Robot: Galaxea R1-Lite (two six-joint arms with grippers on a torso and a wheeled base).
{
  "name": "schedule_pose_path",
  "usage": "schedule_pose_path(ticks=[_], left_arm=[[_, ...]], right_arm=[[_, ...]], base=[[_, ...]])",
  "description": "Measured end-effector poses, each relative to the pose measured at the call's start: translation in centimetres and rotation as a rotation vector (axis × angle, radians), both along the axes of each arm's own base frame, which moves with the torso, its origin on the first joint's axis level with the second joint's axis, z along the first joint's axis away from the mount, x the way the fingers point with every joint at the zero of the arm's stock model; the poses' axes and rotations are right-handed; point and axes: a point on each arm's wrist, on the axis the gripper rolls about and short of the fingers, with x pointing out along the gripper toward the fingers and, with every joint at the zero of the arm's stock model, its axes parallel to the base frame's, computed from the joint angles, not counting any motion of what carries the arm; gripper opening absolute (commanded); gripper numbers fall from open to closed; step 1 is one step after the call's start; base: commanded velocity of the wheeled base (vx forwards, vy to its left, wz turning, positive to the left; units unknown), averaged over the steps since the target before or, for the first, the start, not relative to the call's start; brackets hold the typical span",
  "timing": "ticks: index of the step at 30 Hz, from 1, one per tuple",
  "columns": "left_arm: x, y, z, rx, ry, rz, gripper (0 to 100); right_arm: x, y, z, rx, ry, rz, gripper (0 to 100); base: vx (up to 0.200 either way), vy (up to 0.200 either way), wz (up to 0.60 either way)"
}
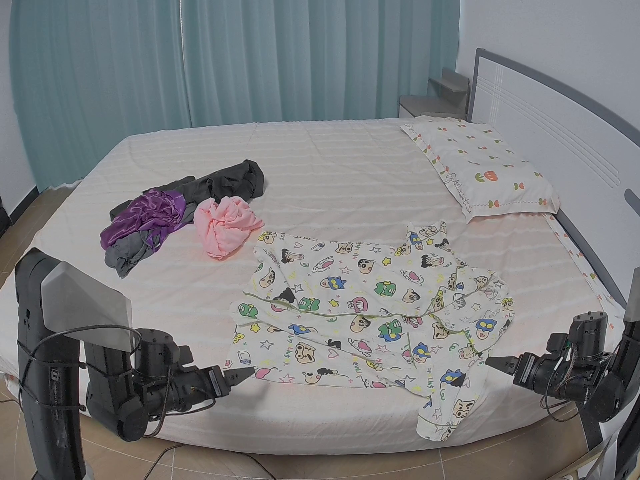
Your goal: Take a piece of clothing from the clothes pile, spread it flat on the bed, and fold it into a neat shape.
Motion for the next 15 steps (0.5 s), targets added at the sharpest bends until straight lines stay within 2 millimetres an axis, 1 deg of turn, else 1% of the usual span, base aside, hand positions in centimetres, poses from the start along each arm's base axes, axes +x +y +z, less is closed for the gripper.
schedule_pose_path(ticks=[5,10,15], left_arm=[[2.2,-0.5,-0.1,-0.029,-0.051,0.031,100],[3.1,-0.7,-1.1,0.017,-0.004,0.016,100],[3.8,-0.7,-1.3,0.043,-0.005,0.005,100]], right_arm=[[0.0,0.2,0.0,0.0,0.001,0.01,100],[0.0,0.3,-0.1,-0.001,0.005,0.015,100],[0.0,0.4,-0.3,-0.005,0.013,0.016,100]], base=[[0.0,0.0,0.0],[0.0,0.0,0.0],[0.0,0.0,0.0]])
